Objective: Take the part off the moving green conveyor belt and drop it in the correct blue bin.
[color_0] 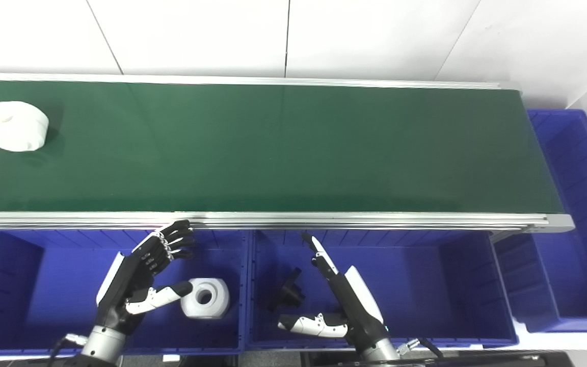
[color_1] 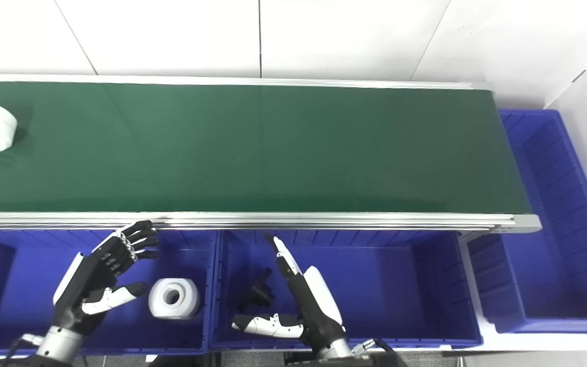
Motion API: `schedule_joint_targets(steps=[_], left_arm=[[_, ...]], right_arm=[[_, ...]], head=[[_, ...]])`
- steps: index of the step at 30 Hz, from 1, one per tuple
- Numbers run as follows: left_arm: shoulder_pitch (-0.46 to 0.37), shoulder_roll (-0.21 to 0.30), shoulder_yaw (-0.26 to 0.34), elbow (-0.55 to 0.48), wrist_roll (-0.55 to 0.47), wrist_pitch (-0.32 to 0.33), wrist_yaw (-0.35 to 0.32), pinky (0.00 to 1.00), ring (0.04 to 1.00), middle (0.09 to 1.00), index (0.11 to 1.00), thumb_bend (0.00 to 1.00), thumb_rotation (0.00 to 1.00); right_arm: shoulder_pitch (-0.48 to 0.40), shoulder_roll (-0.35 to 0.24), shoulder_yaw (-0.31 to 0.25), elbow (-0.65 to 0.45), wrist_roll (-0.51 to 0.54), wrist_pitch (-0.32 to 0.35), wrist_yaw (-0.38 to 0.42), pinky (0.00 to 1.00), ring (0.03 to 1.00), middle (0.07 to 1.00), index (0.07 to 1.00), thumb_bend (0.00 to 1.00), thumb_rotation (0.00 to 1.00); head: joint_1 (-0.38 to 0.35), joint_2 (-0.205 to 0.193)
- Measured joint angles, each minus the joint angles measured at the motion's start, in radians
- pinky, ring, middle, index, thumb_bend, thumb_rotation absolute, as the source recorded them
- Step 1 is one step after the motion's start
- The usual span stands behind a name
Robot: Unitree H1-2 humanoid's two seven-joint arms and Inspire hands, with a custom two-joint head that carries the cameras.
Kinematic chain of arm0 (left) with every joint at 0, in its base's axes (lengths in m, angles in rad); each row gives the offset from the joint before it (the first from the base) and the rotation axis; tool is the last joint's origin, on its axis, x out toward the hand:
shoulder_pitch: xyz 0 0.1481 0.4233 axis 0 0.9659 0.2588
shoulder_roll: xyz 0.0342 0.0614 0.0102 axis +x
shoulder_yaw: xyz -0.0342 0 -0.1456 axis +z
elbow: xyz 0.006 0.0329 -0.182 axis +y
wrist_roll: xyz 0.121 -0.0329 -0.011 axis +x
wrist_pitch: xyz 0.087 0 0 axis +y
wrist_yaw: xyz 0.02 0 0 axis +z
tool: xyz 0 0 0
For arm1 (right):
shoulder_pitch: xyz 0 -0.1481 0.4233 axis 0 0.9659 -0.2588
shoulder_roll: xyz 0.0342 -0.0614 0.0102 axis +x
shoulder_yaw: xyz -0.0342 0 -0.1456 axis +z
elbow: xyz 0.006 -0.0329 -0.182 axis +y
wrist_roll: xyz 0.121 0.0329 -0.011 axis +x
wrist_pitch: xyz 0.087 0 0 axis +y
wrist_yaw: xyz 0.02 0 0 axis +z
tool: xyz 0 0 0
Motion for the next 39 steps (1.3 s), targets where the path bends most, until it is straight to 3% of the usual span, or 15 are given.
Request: schedule_joint_targets(steps=[4, 6, 13, 19, 25, 29, 34, 39], left_arm=[[0.004, -0.097, 0.183, 0.019, -0.037, -0.001, -0.228, 0.70, 0.748, 0.803, 0.809, 0.91, 0.45], [0.002, -0.125, 0.231, 0.029, -0.044, -0.002, -0.297, 0.70, 0.747, 0.805, 0.814, 0.93, 0.50], [-0.011, -0.176, 0.298, 0.044, -0.040, -0.002, -0.401, 0.69, 0.739, 0.798, 0.808, 0.94, 0.54], [-0.014, -0.187, 0.338, 0.045, -0.029, -0.002, -0.443, 0.70, 0.754, 0.801, 0.807, 0.94, 0.57], [-0.029, -0.204, 0.415, 0.020, 0.111, -0.002, -0.520, 0.72, 0.786, 0.824, 0.830, 0.94, 0.58], [-0.045, -0.228, 0.438, 0.008, 0.143, -0.004, -0.540, 0.75, 0.808, 0.840, 0.840, 0.95, 0.61], [-0.045, -0.208, 0.400, -0.013, 0.222, -0.006, -0.524, 0.79, 0.842, 0.876, 0.877, 0.93, 0.65], [-0.037, -0.149, 0.301, -0.030, 0.293, -0.006, -0.426, 0.83, 0.883, 0.911, 0.911, 0.88, 0.68]], right_arm=[[0.003, -0.005, -0.003, -0.005, 0.010, 0.000, 0.002, 0.95, 1.000, 1.000, 1.000, 0.99, 0.57], [0.004, -0.007, -0.003, -0.007, 0.011, 0.000, 0.002, 0.94, 1.000, 1.000, 1.000, 0.99, 0.57], [0.005, -0.010, -0.004, -0.010, 0.028, 0.000, 0.005, 0.93, 1.000, 1.000, 1.000, 0.98, 0.56], [0.005, -0.012, -0.004, -0.013, 0.024, 0.000, 0.005, 0.92, 1.000, 1.000, 1.000, 0.97, 0.56], [0.006, -0.011, -0.003, -0.019, 0.023, 0.000, 0.005, 0.94, 1.000, 1.000, 1.000, 0.98, 0.56], [0.006, -0.011, -0.003, -0.024, 0.009, 0.000, 0.005, 0.93, 1.000, 1.000, 1.000, 0.98, 0.55], [0.005, -0.011, -0.003, -0.022, 0.011, 0.000, 0.004, 0.91, 1.000, 1.000, 1.000, 0.98, 0.57], [0.002, -0.011, -0.004, -0.021, 0.013, 0.000, 0.004, 0.91, 1.000, 1.000, 1.000, 0.98, 0.56]], head=[[0.000, 0.000], [-0.002, -0.002], [0.000, 0.000], [-0.003, 0.002], [-0.009, 0.002], [0.002, 0.002], [0.003, -0.003], [0.017, -0.009]])
